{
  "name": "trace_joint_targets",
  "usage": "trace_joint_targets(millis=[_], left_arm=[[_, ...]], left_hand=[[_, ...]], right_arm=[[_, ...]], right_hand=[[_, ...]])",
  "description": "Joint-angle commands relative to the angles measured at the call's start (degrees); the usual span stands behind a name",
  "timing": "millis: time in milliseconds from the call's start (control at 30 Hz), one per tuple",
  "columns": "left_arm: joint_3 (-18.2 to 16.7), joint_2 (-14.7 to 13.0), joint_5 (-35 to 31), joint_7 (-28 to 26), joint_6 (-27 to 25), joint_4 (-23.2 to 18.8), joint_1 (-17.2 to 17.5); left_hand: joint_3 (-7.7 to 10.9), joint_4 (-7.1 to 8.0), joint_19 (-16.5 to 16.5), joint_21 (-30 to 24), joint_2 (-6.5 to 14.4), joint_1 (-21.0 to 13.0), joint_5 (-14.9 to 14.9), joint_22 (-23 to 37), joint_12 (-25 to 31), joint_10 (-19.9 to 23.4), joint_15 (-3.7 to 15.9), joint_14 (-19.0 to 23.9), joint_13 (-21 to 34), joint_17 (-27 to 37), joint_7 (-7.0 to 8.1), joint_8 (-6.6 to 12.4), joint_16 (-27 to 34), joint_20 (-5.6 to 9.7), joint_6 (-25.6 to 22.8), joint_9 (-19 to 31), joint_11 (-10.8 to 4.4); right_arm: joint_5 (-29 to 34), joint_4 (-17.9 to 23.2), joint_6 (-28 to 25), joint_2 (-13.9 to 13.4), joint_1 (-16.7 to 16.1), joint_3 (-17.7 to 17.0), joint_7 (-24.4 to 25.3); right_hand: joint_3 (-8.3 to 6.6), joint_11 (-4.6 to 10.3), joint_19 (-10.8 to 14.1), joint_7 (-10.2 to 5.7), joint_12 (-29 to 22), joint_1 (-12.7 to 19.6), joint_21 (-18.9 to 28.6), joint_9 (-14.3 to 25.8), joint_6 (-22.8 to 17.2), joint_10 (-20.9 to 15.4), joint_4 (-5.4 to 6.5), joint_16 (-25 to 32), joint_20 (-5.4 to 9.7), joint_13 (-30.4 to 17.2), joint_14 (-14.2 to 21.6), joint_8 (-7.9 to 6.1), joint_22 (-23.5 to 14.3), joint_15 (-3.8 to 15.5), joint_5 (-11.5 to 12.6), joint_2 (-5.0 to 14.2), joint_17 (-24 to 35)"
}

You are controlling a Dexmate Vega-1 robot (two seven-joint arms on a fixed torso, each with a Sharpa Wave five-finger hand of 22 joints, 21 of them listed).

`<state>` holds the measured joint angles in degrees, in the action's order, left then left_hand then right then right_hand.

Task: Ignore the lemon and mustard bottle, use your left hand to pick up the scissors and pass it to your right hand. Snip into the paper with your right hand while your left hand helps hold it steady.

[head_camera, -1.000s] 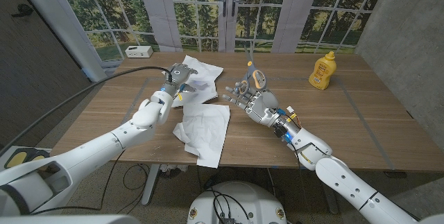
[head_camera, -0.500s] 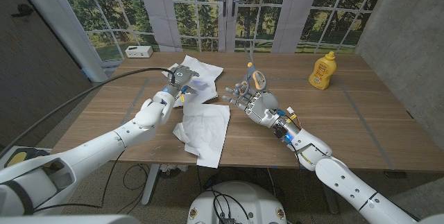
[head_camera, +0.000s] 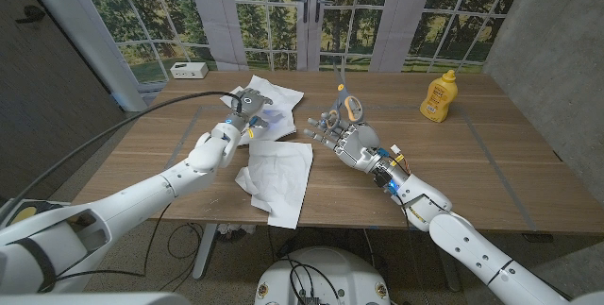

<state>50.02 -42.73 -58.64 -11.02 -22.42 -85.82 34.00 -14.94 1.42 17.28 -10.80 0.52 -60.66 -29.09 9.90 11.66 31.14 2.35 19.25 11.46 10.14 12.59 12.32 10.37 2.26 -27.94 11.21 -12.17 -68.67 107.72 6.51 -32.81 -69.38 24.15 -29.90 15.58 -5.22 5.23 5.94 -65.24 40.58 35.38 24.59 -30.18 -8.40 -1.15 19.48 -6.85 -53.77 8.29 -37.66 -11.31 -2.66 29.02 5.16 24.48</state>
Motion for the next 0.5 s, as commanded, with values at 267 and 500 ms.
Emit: trace_joint_targets(millis=[267, 500], left_arm=[[1.9, 1.4, 1.1, -0.9, 1.5, 3.2, -2.5], [2.3, 1.3, 2.1, -0.1, 2.4, 3.9, -3.0]], left_hand=[[0.24, -0.16, 0.7, -0.3, 0.8, -0.6, -0.5, 0.0, 0.0, 0.0, 10.13, 0.0, 0.1, 0.2, 0.02, -0.13, 0.2, 6.3, -0.8, 0.1, -0.17], [1.03, -0.18, 0.7, -0.3, 2.3, -1.3, -0.5, 0.0, 0.2, 0.3, 10.13, 0.3, 0.1, 0.2, 0.02, 0.04, 0.3, 6.23, -1.5, 0.2, -0.17]], right_arm=[[0.5, -0.2, 0.1, 0.4, 0.3, -0.1, 0.6], [0.7, -0.3, 0.0, 0.5, 0.6, 0.1, 0.7]], right_hand=[[0.21, 0.25, 0.4, 0.3, -0.5, 0.6, -0.2, 0.2, -0.6, -0.5, -0.46, -0.1, -0.29, 0.1, 0.8, 0.34, -0.1, 0.09, -0.1, 0.05, 0.0], [0.13, 0.39, 0.5, 0.17, -0.6, 0.7, -0.3, 0.2, -0.8, -0.6, -0.61, -0.1, -0.14, 0.1, 0.9, 0.38, -0.1, 0.16, -0.1, 0.08, 0.0]])
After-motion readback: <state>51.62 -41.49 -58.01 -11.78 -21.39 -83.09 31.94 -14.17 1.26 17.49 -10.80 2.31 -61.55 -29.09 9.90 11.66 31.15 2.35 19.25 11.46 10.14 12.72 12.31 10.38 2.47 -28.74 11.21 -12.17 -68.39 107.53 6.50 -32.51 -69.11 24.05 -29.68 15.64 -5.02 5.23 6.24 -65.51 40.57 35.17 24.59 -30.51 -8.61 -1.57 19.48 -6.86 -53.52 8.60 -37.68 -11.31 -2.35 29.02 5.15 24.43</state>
